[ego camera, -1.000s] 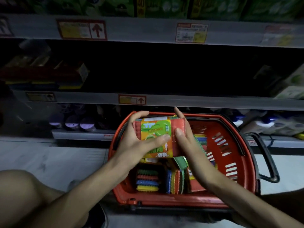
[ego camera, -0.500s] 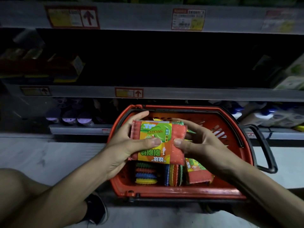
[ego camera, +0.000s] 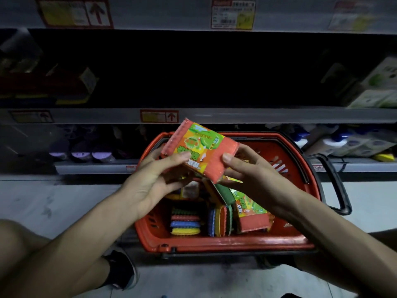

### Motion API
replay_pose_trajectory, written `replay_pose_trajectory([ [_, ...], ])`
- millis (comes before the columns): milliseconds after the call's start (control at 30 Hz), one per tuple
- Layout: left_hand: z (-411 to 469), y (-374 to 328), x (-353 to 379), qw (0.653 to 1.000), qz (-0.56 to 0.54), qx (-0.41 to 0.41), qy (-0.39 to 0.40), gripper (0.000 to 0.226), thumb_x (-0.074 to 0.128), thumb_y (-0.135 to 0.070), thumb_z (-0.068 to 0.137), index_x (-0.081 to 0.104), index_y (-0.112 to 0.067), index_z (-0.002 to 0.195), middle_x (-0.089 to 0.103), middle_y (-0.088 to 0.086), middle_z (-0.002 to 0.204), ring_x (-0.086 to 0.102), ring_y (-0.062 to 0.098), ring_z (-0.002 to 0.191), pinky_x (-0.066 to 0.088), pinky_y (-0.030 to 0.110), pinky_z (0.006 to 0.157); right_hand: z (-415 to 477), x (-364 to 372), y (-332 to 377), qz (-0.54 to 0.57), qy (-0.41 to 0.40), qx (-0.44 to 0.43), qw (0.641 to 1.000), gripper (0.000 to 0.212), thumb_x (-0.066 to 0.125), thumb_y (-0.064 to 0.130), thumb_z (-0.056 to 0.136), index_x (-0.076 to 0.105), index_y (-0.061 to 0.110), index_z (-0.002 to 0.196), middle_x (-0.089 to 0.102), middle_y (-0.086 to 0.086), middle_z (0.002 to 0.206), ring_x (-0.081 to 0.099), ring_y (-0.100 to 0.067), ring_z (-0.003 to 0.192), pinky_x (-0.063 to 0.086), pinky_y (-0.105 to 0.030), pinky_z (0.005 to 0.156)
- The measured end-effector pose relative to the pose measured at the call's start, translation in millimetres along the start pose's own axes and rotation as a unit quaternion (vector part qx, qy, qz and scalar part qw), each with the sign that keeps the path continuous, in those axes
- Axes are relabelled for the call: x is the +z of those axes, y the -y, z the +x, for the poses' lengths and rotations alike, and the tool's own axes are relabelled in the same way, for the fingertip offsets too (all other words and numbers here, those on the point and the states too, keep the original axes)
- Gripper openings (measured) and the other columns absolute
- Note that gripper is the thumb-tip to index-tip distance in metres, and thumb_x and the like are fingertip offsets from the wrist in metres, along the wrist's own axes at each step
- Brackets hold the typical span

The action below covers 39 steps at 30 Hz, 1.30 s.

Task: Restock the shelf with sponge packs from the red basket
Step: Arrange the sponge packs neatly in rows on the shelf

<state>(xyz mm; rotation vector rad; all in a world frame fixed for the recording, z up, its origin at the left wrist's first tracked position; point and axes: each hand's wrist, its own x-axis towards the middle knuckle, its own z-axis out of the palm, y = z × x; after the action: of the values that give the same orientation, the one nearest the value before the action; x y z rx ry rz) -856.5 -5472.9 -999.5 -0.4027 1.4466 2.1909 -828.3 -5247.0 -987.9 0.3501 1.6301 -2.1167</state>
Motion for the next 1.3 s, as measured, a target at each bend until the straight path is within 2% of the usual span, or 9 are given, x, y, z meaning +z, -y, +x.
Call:
replay_pose_trajectory([
  [133,5,-9,-5,0.999,-0.028,0.010,-0.016,0.034,0.076,-0.021,0.070,0.072,-0.020,0.104,0.077,0.001,0.094,0.074,0.014,0.083,0.059,0.037,0.082,9,-17,8,-0.118,-0.047,0.001,0.992,0.043,0.054,0.049,0.100,0.066,0.018,0.128,0.073,-0.008,0.122,0.070,-0.027,0.115,0.055,-0.038,0.096],
  [267,7,-18,-9,0.999,-0.032,0.017,-0.036,0.028,0.071,-0.024,0.073,0.070,-0.024,0.100,0.077,-0.001,0.090,0.072,0.020,0.088,0.056,0.043,0.087,34,-53,-17,-0.423,-0.201,0.004,0.884,0.054,0.070,0.042,0.093,0.055,0.015,0.137,0.066,-0.008,0.125,0.069,-0.025,0.104,0.059,-0.045,0.088],
  [433,3,-19,-15,0.997,-0.046,-0.023,-0.054,0.031,0.063,-0.028,0.088,0.069,-0.021,0.118,0.074,0.010,0.123,0.070,0.032,0.113,0.049,0.059,0.105,45,-63,-51,-0.275,-0.124,0.168,0.939,0.110,0.097,0.037,0.062,0.034,0.021,0.151,0.063,-0.006,0.129,0.065,-0.023,0.109,0.053,-0.032,0.074],
  [567,2,-16,-18,0.997,-0.063,-0.024,-0.041,0.028,0.062,-0.030,0.094,0.068,-0.021,0.119,0.077,0.008,0.117,0.075,0.027,0.102,0.055,0.052,0.096,43,-56,-61,-0.258,-0.158,0.084,0.949,0.108,0.104,0.025,0.048,0.045,0.022,0.139,0.064,-0.005,0.121,0.069,-0.023,0.104,0.063,-0.043,0.085],
  [667,0,-15,-19,0.997,-0.064,-0.016,-0.028,0.031,0.063,-0.026,0.094,0.066,-0.018,0.123,0.076,0.010,0.119,0.074,0.027,0.107,0.055,0.050,0.098,39,-52,-56,-0.301,-0.165,0.009,0.939,0.120,0.104,0.045,0.021,0.046,0.036,0.125,0.049,-0.004,0.127,0.065,-0.027,0.108,0.064,-0.045,0.079],
  [833,-3,-18,-33,0.997,-0.057,-0.019,-0.042,0.042,0.071,-0.037,0.085,0.070,-0.018,0.123,0.075,0.008,0.117,0.075,0.025,0.098,0.056,0.043,0.088,24,-32,-25,-0.291,-0.145,-0.082,0.942,0.110,0.102,0.016,0.046,0.040,0.033,0.135,0.045,-0.002,0.131,0.057,-0.007,0.104,0.055,-0.011,0.064],
  [967,-9,-15,-41,0.997,-0.052,-0.029,-0.042,0.047,0.068,-0.050,0.087,0.071,-0.023,0.126,0.074,0.010,0.124,0.069,0.032,0.112,0.052,0.054,0.100,15,-16,-1,-0.210,-0.113,-0.100,0.966,0.115,0.095,0.024,0.050,0.033,0.036,0.146,0.052,0.011,0.120,0.057,-0.001,0.104,0.053,-0.019,0.076],
  [1133,-16,-16,-42,0.996,-0.091,-0.013,-0.016,0.032,0.069,-0.038,0.089,0.074,-0.023,0.117,0.073,0.012,0.124,0.071,0.030,0.108,0.050,0.054,0.103,13,5,13,-0.075,-0.044,-0.068,0.994,0.062,0.080,0.020,0.074,0.053,0.019,0.129,0.072,-0.004,0.116,0.076,-0.010,0.093,0.059,-0.021,0.069],
  [1300,-16,-24,-51,0.994,-0.098,0.009,0.048,0.059,0.095,-0.014,0.053,0.079,-0.008,0.110,0.070,0.022,0.126,0.070,0.034,0.111,0.052,0.052,0.105,21,22,7,-0.032,-0.007,-0.043,0.999,0.056,0.072,0.031,0.086,0.054,0.032,0.139,0.072,-0.007,0.127,0.075,-0.028,0.104,0.060,-0.040,0.071],
])
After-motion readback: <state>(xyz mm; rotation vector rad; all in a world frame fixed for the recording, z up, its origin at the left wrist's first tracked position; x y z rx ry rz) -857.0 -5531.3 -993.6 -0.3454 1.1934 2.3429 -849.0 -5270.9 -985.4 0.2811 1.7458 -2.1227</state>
